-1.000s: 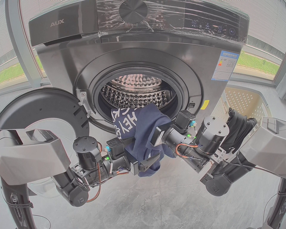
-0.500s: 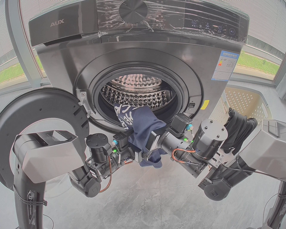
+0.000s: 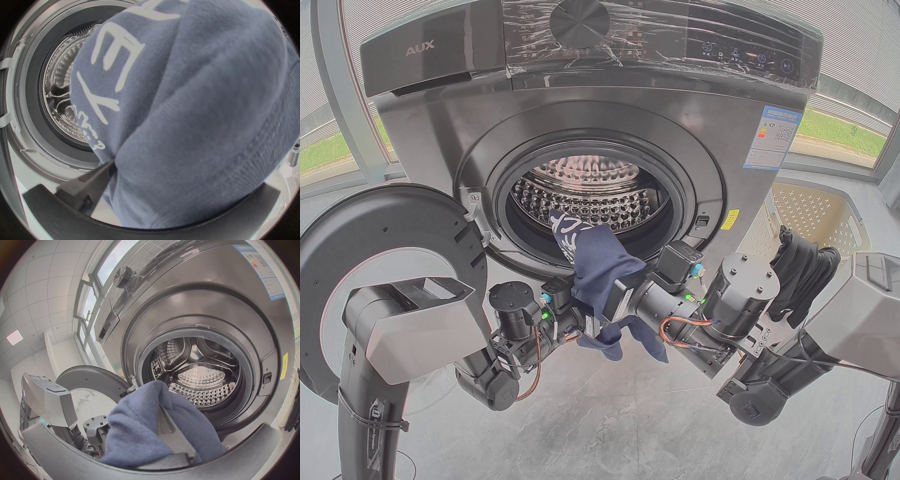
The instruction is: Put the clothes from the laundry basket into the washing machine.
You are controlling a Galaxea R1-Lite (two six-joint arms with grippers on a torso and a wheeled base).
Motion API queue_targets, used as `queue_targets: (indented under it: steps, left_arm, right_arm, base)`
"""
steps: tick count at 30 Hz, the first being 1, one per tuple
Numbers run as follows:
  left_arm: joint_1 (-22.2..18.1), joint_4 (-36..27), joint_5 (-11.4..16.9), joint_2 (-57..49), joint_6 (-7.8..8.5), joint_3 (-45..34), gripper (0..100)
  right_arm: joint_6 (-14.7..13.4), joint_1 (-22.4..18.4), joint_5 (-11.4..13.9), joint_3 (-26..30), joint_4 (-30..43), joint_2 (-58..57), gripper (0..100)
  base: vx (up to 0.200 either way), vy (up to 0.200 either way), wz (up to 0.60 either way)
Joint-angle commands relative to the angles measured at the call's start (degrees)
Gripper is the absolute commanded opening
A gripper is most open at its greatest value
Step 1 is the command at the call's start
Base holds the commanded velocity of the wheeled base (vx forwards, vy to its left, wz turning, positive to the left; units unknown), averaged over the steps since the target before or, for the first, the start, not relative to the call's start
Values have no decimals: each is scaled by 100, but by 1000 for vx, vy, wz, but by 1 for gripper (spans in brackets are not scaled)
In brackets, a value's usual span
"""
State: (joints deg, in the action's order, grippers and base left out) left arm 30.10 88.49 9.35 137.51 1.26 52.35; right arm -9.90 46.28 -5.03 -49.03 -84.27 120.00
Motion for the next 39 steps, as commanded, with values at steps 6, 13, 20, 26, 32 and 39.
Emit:
queue_targets:
  steps: [6,13,20,26,32,39]
  left_arm:
    - [-22,19,-100,-119,-240,39,0]
    - [-74,28,-249,-576,-565,-93,0]
    - [-22,28,-320,-1209,-917,-576,0]
    - [14,28,-311,-1754,-1004,-1121,0]
    - [93,28,-311,-2018,-1013,-1464,0]
    - [93,37,-320,-2114,-996,-1614,0]
  right_arm:
    - [-56,-101,-41,289,-19,-258,0]
    - [-161,-523,-50,763,-72,-487,0]
    - [-232,-646,-50,1141,-72,-311,0]
    - [-249,-602,-59,886,-89,216,0]
    - [-241,-523,-77,596,-124,656,0]
    - [-232,-356,-85,614,-274,498,100]
  base:
    - [0,0,0]
    - [0,0,0]
    - [0,0,0]
    - [0,0,0]
    - [0,0,0]
    - [0,0,0]
